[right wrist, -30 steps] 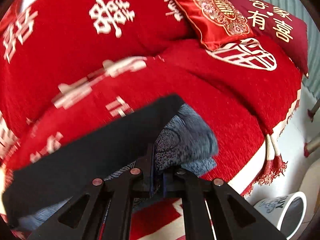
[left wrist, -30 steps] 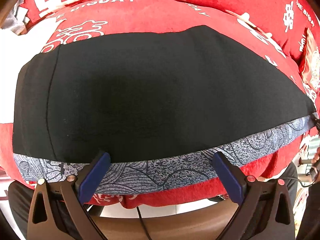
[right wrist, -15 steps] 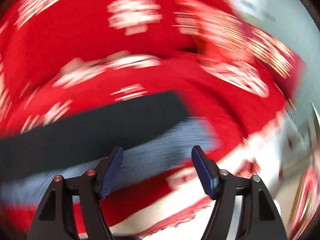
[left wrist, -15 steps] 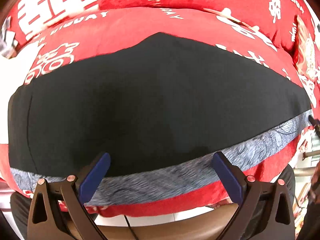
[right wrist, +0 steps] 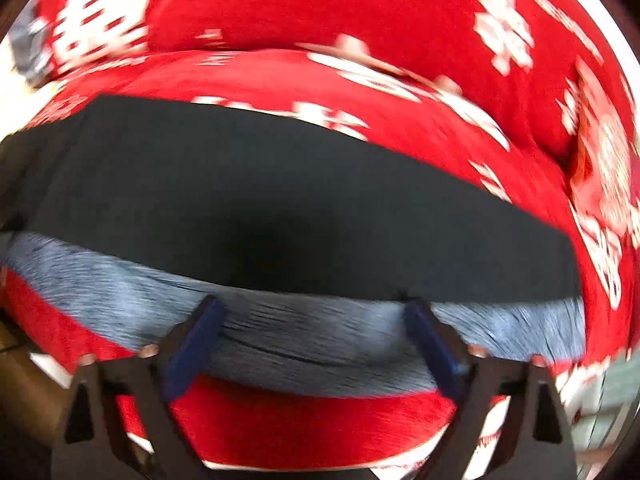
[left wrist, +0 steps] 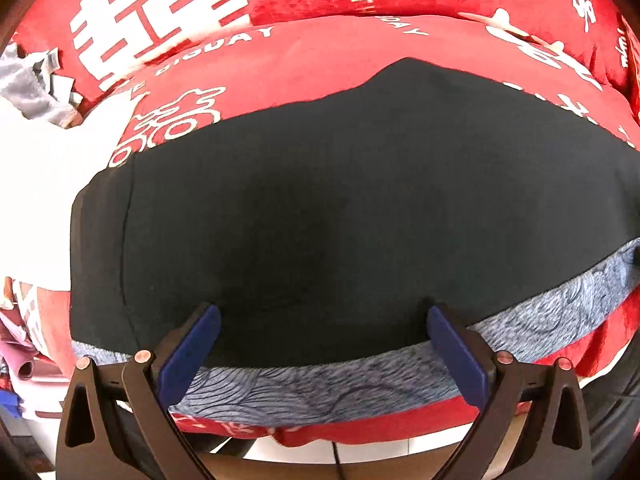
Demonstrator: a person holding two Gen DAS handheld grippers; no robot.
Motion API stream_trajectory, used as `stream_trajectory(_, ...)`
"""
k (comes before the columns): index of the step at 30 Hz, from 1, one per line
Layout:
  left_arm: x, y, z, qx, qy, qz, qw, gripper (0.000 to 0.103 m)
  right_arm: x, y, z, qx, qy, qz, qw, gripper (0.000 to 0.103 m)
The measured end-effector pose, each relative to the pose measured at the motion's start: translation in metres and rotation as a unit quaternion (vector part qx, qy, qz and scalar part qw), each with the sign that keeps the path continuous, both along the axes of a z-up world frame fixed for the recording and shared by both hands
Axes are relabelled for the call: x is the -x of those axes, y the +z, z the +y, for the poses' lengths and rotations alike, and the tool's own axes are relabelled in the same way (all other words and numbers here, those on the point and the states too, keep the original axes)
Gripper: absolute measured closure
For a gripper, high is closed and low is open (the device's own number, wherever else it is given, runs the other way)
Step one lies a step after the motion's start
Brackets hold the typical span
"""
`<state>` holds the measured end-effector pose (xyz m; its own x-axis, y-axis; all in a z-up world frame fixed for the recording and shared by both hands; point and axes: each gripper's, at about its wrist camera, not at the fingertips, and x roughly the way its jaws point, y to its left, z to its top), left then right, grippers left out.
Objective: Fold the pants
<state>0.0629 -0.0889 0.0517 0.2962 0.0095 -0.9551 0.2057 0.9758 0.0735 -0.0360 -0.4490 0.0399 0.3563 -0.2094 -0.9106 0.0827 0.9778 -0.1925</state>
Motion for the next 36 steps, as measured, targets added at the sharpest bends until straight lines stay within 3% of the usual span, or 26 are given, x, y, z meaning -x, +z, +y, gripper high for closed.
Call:
stream_trajectory(3, 0.004, 0.007, -0.004, 0.011, 0.007, 0.004, 0.9999, 0.000, 0.001, 0.009, 0.006, 0.012, -0.011, -0.002, 1.000, 0.001)
stream_trajectory(6, 0.019, 0.026, -0.030, 0.049, -0.043, -0.014, 0.9977, 0.000, 0.001, 0.024, 0.049, -0.006, 0.044, -0.029, 0.999, 0.001)
stream_trajectory(9, 0.035, 0.028, -0.065, -0.007, -0.102, -0.046, 0.9938, 0.000, -0.002, 0.027, 0.090, -0.030, 0.091, -0.038, 0.995, 0.001)
stream_trajectory(11, 0.033, 0.013, -0.070, -0.034, -0.097, -0.031, 0.9943, 0.000, -0.002, 0.018, 0.108, -0.010, 0.107, -0.029, 0.994, 0.001)
stream_trajectory(15, 0.021, -0.008, -0.056, -0.030, -0.066, 0.007, 0.9974, 0.000, -0.011, -0.006, 0.115, 0.009, 0.106, 0.004, 0.994, 0.001)
stream_trajectory(19, 0.019, -0.011, -0.050, -0.021, -0.065, 0.007, 0.9977, 0.000, -0.002, -0.007, 0.104, -0.028, 0.086, 0.008, 0.996, 0.000)
stream_trajectory(24, 0.021, -0.011, -0.043, -0.015, -0.063, 0.013, 0.9978, 0.000, 0.004, 0.000, 0.082, -0.029, 0.057, 0.020, 0.998, 0.000)
stream_trajectory(27, 0.023, -0.010, -0.042, -0.013, -0.062, 0.012, 0.9979, 0.000, -0.002, 0.019, 0.069, -0.049, 0.040, -0.008, 0.998, 0.000)
stream_trajectory(31, 0.021, -0.012, -0.042, -0.007, -0.057, 0.017, 0.9982, 0.000, -0.028, 0.033, 0.076, -0.101, 0.031, -0.035, 0.994, 0.000)
stream_trajectory(36, 0.018, -0.012, -0.034, -0.003, -0.055, 0.021, 0.9983, 0.000, -0.072, -0.002, 0.122, -0.073, 0.084, 0.000, 0.994, 0.000)
